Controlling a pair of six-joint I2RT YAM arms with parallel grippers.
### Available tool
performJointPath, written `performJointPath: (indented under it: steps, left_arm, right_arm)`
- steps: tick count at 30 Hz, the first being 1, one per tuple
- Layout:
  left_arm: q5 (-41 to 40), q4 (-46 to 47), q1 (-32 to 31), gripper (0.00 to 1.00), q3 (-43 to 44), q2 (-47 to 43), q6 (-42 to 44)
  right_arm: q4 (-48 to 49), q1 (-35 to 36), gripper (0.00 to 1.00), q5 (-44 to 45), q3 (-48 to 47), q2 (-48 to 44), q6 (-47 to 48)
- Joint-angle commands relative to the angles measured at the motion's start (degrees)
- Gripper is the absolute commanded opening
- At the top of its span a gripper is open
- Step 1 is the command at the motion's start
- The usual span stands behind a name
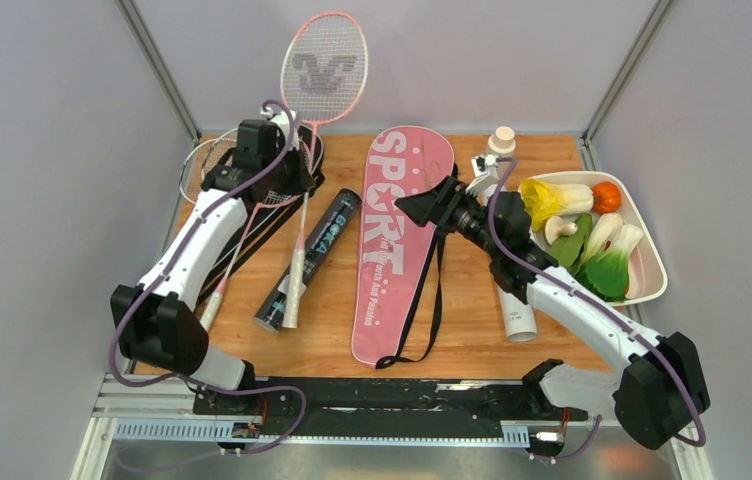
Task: Pack up the badminton gear
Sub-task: Pick up the racket from the center of the board.
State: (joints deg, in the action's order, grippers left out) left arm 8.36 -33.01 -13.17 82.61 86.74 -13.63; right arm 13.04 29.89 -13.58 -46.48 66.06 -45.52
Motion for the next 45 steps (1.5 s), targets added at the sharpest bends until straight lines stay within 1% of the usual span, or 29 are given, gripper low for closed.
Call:
performJointPath:
  steps: [1,7,12,14,18,20,24,29,31,35,40,41,43,44,45]
  left_arm:
    - [7.2,5.0,-6.5,0.0,-4.9,-6.2,-8.4]
    - [7.7,10.4,-11.9,0.0,-11.4,-10.7,-14.0]
    - [8.6,14.3,-16.1,0.0,-16.0,-12.6,-18.0]
    - [8.9,14.8,-17.4,0.0,-16.9,-12.7,-18.8]
    - [7.8,14.8,-19.5,0.0,-17.8,-13.5,-19.3]
    - [8.1,15.7,-20.1,0.0,-18.6,-13.8,-20.2]
    - [8.8,17.2,-20.5,0.0,-19.9,-14.6,-21.1]
    - [8.2,16.3,-20.7,0.0,-19.8,-15.2,-20.1]
    - [8.6,16.2,-20.7,0.0,-19.9,-15.3,-20.1]
    - [10.1,17.2,-20.7,0.0,-20.9,-15.3,-21.4]
    - [11.5,19.2,-20.7,0.0,-21.9,-15.3,-22.5]
    - [11.6,19.3,-20.7,0.0,-22.0,-15.2,-22.7]
    - [11.8,19.4,-20.7,0.0,-22.2,-15.0,-22.6]
    - [11.9,19.4,-20.7,0.03,-22.3,-14.9,-22.5]
    - [12.0,19.3,-20.7,0.07,-22.3,-14.9,-22.2]
  right_arm:
    - [13.8,3.8,0.75,3.7,0.5,2.8,-4.6]
    - [16.8,5.6,0.66,5.8,-3.6,9.3,-5.3]
    - [17.3,6.7,0.59,8.5,-7.2,14.1,-5.0]
    - [16.4,7.2,0.58,10.7,-8.3,15.3,-4.6]
    - [14.4,8.5,0.57,16.7,-9.8,17.5,-3.1]
    - [15.3,9.0,0.57,17.6,-10.1,18.9,-2.5]
    - [14.0,9.6,0.52,18.9,-11.9,21.8,-2.2]
    - [14.9,10.9,0.36,24.6,-11.0,21.6,-0.7]
    - [15.9,11.0,0.35,25.6,-10.7,21.3,-0.5]
    - [16.8,11.0,0.37,25.5,-11.3,21.9,0.5]
    - [17.3,11.0,0.23,25.4,-11.4,22.6,0.4]
    - [17.3,11.0,0.19,25.3,-11.4,22.7,0.4]
    - [17.5,11.0,0.05,24.9,-11.9,22.8,1.2]
    - [17.5,11.0,0.0,24.6,-11.9,22.7,1.6]
    - [17.5,10.9,0.0,24.1,-11.8,22.5,1.7]
